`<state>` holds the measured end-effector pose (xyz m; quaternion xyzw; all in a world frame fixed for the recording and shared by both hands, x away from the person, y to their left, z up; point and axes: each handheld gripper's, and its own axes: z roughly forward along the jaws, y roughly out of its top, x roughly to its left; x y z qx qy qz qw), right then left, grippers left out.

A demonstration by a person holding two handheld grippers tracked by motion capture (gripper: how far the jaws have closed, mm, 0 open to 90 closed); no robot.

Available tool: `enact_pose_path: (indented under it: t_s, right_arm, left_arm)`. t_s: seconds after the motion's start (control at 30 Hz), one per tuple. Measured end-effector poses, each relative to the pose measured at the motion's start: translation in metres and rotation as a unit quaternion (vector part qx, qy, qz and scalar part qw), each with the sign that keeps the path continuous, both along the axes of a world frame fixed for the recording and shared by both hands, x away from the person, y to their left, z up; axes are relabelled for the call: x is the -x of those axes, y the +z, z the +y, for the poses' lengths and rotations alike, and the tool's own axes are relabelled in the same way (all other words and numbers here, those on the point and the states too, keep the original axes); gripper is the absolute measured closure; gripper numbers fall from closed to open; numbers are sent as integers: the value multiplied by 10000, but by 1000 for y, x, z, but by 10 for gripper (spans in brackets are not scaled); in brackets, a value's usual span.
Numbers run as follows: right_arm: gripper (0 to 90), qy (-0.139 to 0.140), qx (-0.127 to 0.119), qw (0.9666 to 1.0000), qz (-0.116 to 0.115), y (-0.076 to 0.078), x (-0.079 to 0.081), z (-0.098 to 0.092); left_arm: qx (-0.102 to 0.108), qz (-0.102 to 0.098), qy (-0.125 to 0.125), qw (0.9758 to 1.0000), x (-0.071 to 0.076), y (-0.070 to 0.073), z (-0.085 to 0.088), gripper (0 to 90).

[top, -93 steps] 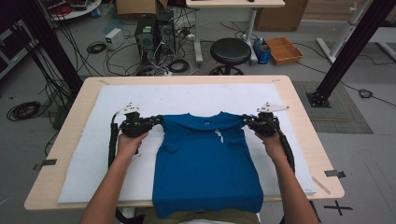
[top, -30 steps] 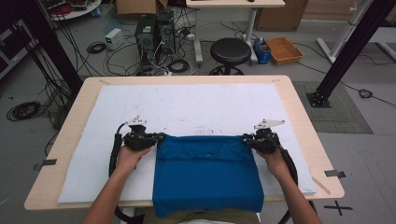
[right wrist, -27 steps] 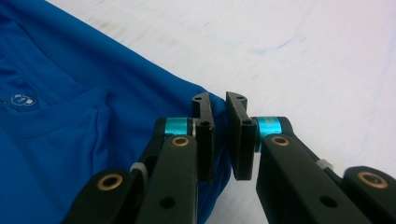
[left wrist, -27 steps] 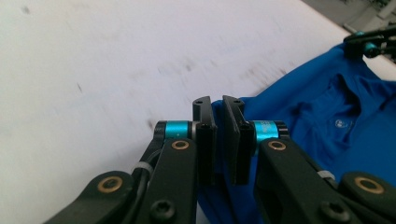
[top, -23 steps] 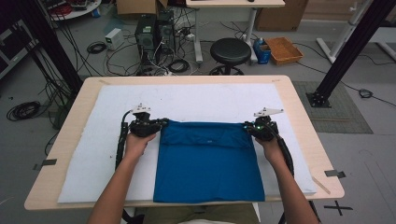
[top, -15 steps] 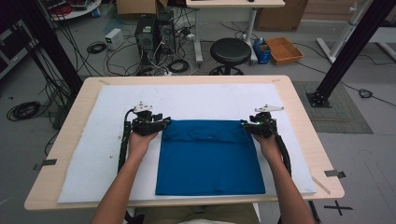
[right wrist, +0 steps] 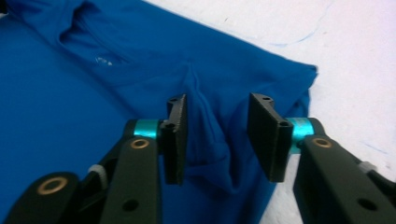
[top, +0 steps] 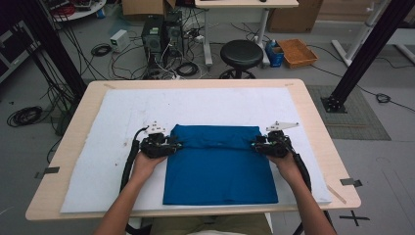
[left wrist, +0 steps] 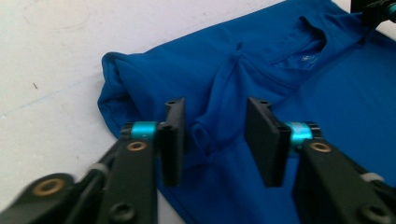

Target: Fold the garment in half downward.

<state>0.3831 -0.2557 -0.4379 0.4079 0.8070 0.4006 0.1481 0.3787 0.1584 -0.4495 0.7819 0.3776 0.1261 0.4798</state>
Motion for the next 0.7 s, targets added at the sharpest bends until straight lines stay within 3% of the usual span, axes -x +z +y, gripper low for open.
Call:
enact_pose_path:
  t_s: [0.1, 0.17, 0.23, 0.4, 0.53, 0.6, 0.7]
  right_arm:
    - [812, 129, 162, 9998, -19, -3, -1, 5]
    - [860, 192, 269, 9994, -61, -2, 0, 6]
    - [864, 232, 226, 9994, -155, 0, 2, 4]
    - [864, 229, 116, 9993, -275, 4, 7, -2]
    - [865, 214, 76, 9995, -197, 5, 9, -7]
    - [865, 360, 7, 9991, -229, 8, 14, -9]
    - [864, 711, -68, 9969, -330, 12, 28, -13]
  left_arm:
    - [-250, -95, -91, 9996, 2, 0, -5, 819]
    - [-293, -142, -156, 9993, 3, 0, -6, 861]
    - [-127, -99, -195, 9997, 4, 1, -5, 864]
    - [111, -250, -144, 9995, 8, 5, 1, 863]
    - [338, -316, -217, 9987, 14, 10, 11, 864]
    - [383, -311, -301, 9983, 19, 13, 16, 864]
    - [293, -381, -566, 9972, 34, 16, 24, 863]
